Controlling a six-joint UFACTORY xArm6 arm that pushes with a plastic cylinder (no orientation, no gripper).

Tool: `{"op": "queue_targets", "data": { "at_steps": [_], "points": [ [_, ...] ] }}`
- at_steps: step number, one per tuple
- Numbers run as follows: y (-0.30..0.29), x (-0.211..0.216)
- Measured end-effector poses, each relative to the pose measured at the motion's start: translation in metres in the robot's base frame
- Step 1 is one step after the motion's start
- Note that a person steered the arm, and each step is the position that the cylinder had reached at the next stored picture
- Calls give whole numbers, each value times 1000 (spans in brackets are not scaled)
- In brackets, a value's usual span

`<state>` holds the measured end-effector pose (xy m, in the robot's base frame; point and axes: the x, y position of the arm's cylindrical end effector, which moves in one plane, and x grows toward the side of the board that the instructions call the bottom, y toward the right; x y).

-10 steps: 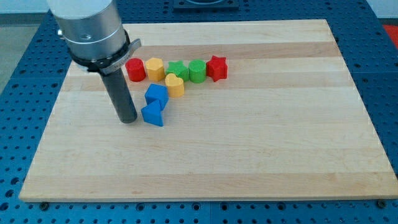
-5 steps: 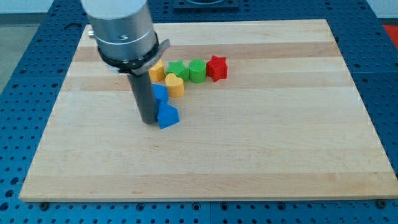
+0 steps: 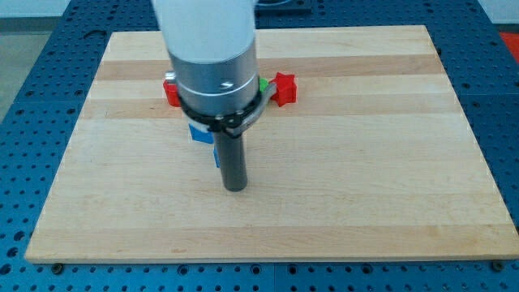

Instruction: Push blue triangle slightly right and a bit up

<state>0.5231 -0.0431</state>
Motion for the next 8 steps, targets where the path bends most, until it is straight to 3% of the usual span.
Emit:
{"op": "queue_targets", "data": {
  "at_steps": [8],
  "points": [
    [-17,-42]
  ]
}}
